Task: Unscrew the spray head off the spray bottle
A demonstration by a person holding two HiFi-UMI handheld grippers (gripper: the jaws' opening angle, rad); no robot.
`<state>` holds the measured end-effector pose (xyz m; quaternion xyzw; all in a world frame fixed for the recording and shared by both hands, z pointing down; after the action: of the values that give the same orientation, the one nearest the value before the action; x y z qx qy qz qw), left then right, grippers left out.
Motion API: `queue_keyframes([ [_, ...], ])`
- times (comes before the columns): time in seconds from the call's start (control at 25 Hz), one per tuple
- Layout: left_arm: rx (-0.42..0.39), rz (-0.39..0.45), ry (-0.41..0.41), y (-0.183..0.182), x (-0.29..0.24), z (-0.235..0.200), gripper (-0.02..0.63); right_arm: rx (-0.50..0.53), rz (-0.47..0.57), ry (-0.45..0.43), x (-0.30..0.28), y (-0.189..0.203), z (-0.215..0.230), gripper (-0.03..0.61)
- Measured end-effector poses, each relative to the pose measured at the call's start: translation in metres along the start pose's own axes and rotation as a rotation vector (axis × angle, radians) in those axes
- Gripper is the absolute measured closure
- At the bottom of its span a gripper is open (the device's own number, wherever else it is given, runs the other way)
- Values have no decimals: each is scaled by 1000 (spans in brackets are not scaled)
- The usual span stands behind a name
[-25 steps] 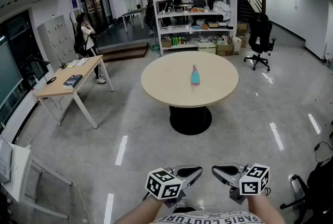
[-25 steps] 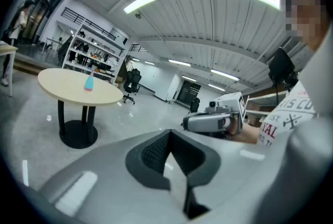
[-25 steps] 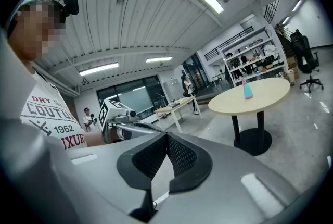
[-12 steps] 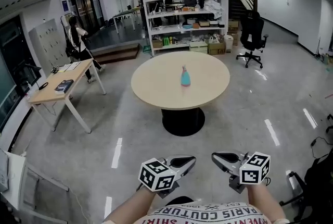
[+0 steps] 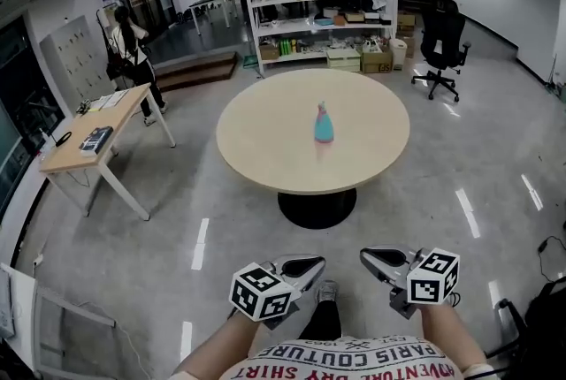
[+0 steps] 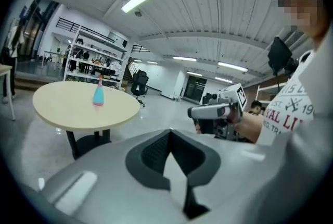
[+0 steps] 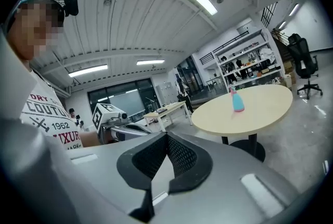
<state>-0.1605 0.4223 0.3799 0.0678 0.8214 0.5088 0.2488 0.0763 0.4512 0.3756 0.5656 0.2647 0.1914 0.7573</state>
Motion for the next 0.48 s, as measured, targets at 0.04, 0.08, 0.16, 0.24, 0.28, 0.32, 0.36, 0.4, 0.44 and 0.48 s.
queue_keyframes([
  [0.04,-11,-4,-16,-10,-12,-22,613,-11,-7,5,-13,-3,23,581],
  [0.08,-13,-3,-27,-23,-25,-45,613,-23,-10,9,-26,-9,47,581],
  [0.16,8,4,-29,-55,-53,-93,612,-36,-13,16,-52,-28,98,581],
  [0.24,30,8,-15,-87,-83,-137,612,-35,-26,31,-77,-51,147,581],
  [0.28,32,8,0,-101,-98,-156,613,-36,-34,42,-88,-61,170,581],
  [0.32,27,9,20,-114,-112,-172,612,-39,-36,53,-99,-71,190,581],
  [0.36,18,13,44,-129,-124,-187,612,-40,-29,63,-110,-80,209,581],
  [0.4,5,22,68,-144,-135,-201,612,-35,-16,73,-121,-90,226,581],
  [0.44,-12,33,86,-161,-145,-212,612,-22,-3,83,-129,-101,242,581],
  [0.48,-33,44,96,-176,-156,-221,612,-6,7,94,-135,-110,256,581],
])
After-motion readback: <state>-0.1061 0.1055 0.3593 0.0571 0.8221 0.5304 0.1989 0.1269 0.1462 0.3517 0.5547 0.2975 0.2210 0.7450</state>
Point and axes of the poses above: the fingertips, and each gripper's own axes: x backward along the fingers, z to its right, y out of its underside, the point moved 10 cm from there along x, backward along the fingers, and after that the axes turned 7 degrees about x, right-handed, at the moved point
